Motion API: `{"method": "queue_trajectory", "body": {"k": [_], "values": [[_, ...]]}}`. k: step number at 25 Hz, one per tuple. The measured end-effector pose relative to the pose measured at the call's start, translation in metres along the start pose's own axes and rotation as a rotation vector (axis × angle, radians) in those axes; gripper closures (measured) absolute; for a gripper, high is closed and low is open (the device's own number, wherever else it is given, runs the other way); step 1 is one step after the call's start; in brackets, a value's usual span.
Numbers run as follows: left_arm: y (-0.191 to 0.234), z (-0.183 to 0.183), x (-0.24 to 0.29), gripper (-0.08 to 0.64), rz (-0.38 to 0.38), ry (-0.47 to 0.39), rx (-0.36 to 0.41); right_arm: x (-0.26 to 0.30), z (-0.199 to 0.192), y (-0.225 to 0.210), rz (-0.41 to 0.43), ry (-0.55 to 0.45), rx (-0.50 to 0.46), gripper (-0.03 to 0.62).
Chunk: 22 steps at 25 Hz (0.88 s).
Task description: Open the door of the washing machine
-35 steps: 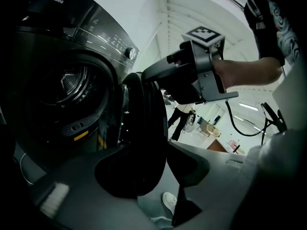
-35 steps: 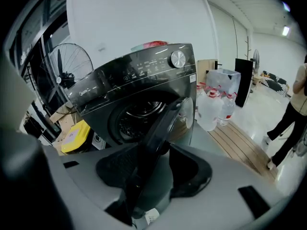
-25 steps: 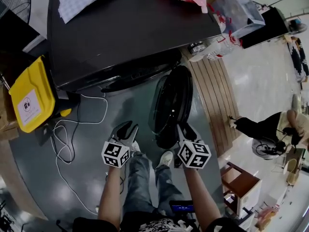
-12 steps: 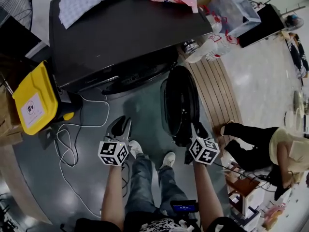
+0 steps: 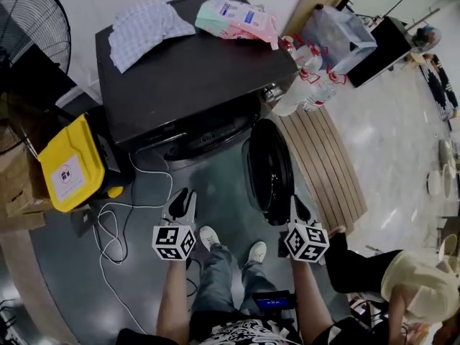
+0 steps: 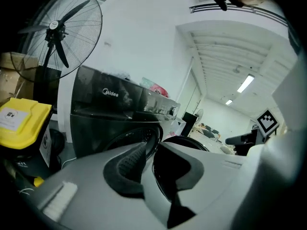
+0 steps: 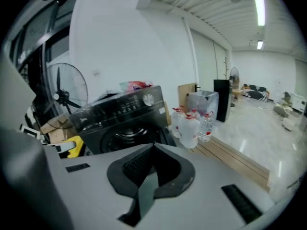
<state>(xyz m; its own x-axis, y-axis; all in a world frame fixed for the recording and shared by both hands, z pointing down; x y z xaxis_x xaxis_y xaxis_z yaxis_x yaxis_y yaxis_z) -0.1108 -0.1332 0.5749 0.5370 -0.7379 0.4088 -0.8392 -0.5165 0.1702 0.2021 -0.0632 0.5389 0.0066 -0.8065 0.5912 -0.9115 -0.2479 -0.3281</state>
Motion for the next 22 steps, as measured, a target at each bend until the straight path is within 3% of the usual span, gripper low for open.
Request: {"method": "queue_trajectory", "body": {"k": [6,10,15,22], "values": [[-0.016,0.062,-0.034,0.486,0.028,-0.063,0.064,-0.035,0.035,0.085,0.221,-0.07,-0.147,0.589],[-0.036,0.087,-0.068,0.501,0.085,-0.092,0.11,-0.065,0.045,0.116,0.328,-0.104,-0.18,0.589],[-0.082,0.098,-0.125,0.529,0.143,-0.132,0.109,-0.127,0.042,0.119,0.428,-0.108,-0.216,0.589],[-0.172,0.106,-0.204,0.534,0.2,-0.206,0.067,-0.22,0.045,0.083,0.487,-0.183,-0.181,0.589]]}}
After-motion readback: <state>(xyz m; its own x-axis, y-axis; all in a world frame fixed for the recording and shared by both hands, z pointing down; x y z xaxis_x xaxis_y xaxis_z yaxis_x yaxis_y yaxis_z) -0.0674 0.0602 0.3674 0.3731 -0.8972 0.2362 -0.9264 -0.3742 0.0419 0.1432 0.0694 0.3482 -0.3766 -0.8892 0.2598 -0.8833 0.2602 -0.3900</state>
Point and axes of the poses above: the fingertips, and each gripper's own axes: x forward along the fingers, y to its left, z out of its top, the point moved 3 cm from there along -x, backward along the fingers, and after that the axes turned 12 degrees about x, right-handed, at the moved point
